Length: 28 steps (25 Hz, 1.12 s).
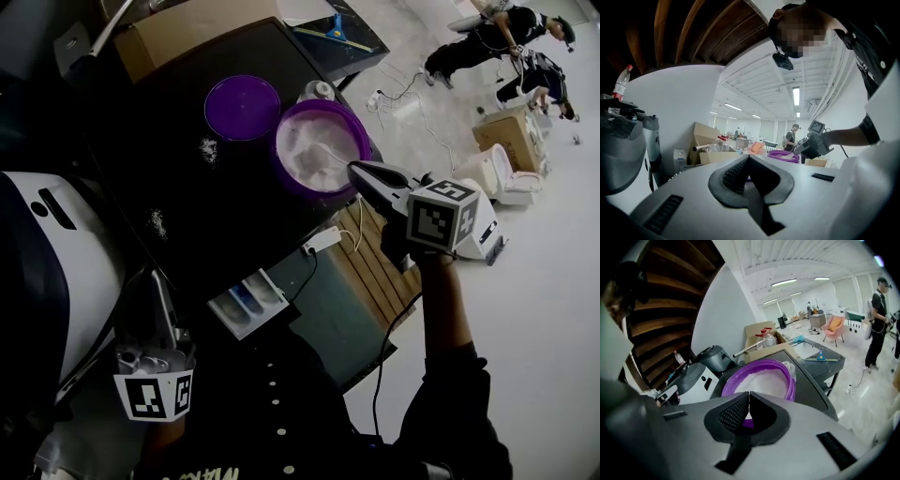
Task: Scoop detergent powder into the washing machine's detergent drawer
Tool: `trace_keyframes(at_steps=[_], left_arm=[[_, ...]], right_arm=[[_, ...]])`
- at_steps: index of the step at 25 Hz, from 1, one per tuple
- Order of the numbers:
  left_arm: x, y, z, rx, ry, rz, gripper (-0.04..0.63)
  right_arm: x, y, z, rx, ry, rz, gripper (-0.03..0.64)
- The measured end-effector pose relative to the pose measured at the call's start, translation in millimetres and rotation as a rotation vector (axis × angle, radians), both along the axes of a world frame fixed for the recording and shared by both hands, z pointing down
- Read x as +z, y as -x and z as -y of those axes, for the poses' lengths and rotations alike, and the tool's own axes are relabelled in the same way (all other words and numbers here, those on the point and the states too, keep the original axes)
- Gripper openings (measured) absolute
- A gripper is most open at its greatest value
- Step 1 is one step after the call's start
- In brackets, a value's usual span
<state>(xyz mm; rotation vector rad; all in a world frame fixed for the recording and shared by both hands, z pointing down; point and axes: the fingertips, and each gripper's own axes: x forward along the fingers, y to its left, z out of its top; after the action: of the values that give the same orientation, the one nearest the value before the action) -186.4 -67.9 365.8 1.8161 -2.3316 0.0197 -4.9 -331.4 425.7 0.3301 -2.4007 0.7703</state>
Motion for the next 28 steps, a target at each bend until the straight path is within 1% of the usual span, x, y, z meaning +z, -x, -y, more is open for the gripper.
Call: trace_keyframes(at_steps=[3, 6, 10, 16, 18, 21, 22, 24, 28], left_arm=[[-8, -2, 0, 0.002, -0.011, 0.013, 0.014], [-16, -3, -2, 0.001, -0.025, 0.026, 0.014], [-29, -6, -6, -0.004, -0.046, 0.047, 0.014], [-49, -13, -13, -0.015, -0.083, 0.075, 0.014], [-55, -15, -16, -0.02, -0.094, 0.083, 0.014], [-65, -18, -20, -0.025, -0.11, 0.098, 0.013], [-68, -19, -21, -0.027, -0.116, 0.102, 0.013], [-72, -22, -22, -0.028, -0.126, 0.11, 0.014], [-78, -26, -25, -0.029, -0.138, 0.123, 0.014]], right_arm=[[-2, -6, 4, 0.085, 0.073, 0.077, 0.032], [-6, -12, 4, 0.142, 0.116, 0.133, 0.031], [-16, -21, 4, 0.196, 0.167, 0.222, 0.031], [-39, -24, -7, 0.247, 0.267, 0.372, 0.031], [-43, -29, -8, 0.282, 0.324, 0.431, 0.031], [-44, -33, -10, 0.345, 0.465, 0.54, 0.031], [-44, -34, -12, 0.355, 0.495, 0.562, 0.031], [-43, -37, -16, 0.366, 0.518, 0.584, 0.031], [-51, -42, -27, 0.357, 0.521, 0.61, 0.031]])
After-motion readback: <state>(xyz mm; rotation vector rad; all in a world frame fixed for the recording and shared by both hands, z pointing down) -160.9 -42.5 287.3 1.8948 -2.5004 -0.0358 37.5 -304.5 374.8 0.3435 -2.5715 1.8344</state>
